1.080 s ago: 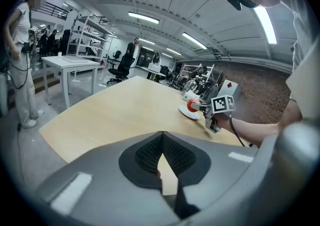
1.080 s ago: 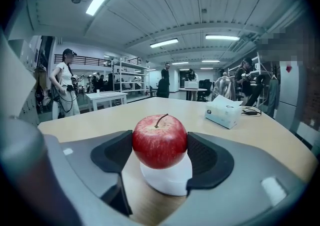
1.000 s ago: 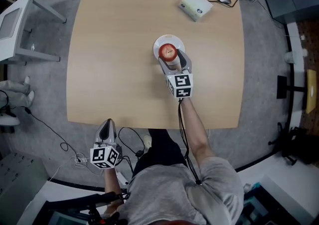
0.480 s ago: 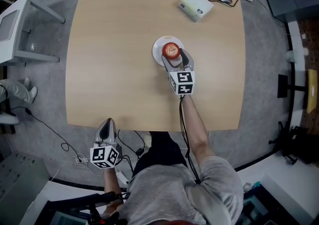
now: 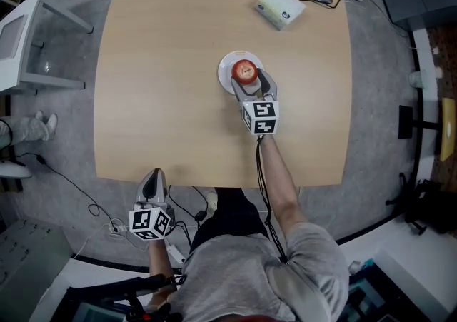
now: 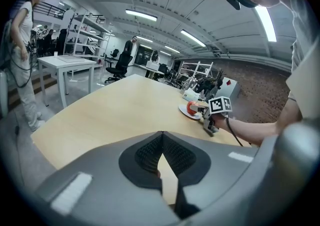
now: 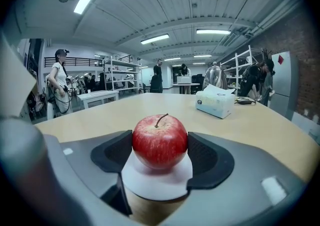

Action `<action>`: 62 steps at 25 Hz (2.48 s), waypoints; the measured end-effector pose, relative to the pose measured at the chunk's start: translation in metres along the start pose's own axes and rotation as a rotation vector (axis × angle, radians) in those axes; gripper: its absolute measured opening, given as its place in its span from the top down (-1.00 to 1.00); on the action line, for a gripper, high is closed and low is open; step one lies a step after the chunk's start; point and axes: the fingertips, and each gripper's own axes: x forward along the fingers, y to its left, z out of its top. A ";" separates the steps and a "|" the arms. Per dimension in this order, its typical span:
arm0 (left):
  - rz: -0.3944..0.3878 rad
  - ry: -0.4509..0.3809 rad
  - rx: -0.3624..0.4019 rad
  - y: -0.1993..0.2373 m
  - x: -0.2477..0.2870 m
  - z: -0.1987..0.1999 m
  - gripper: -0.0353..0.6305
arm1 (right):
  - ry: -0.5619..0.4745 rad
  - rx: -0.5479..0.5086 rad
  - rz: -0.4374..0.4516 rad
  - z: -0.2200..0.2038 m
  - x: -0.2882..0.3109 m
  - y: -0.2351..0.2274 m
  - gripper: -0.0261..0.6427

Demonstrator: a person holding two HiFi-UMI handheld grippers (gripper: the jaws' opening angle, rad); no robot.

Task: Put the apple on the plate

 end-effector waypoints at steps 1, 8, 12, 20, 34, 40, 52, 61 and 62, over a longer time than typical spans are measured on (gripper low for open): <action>0.000 0.000 0.001 0.000 0.000 0.000 0.83 | 0.001 -0.004 0.000 0.000 0.000 0.000 -0.13; 0.000 -0.008 0.003 -0.001 -0.006 0.000 0.83 | -0.006 -0.020 -0.004 0.005 -0.003 0.000 -0.14; -0.002 -0.017 0.007 -0.001 -0.010 0.001 0.83 | -0.027 -0.026 -0.013 0.013 -0.010 0.001 -0.15; -0.018 -0.042 0.024 -0.010 -0.021 0.006 0.83 | -0.045 -0.032 -0.024 0.024 -0.034 0.001 -0.14; -0.059 -0.101 0.081 -0.033 -0.048 0.020 0.83 | -0.113 -0.053 -0.034 0.046 -0.098 0.013 0.17; -0.074 -0.129 0.108 -0.041 -0.062 0.027 0.83 | -0.135 -0.048 -0.035 0.048 -0.136 0.022 0.27; -0.114 -0.176 0.138 -0.066 -0.096 0.028 0.83 | -0.187 -0.018 -0.039 0.046 -0.225 0.052 0.46; -0.128 -0.213 0.164 -0.078 -0.124 0.031 0.83 | -0.214 -0.010 -0.023 0.035 -0.284 0.082 0.59; -0.128 -0.215 0.167 -0.080 -0.128 0.030 0.83 | -0.215 -0.008 -0.023 0.033 -0.291 0.086 0.61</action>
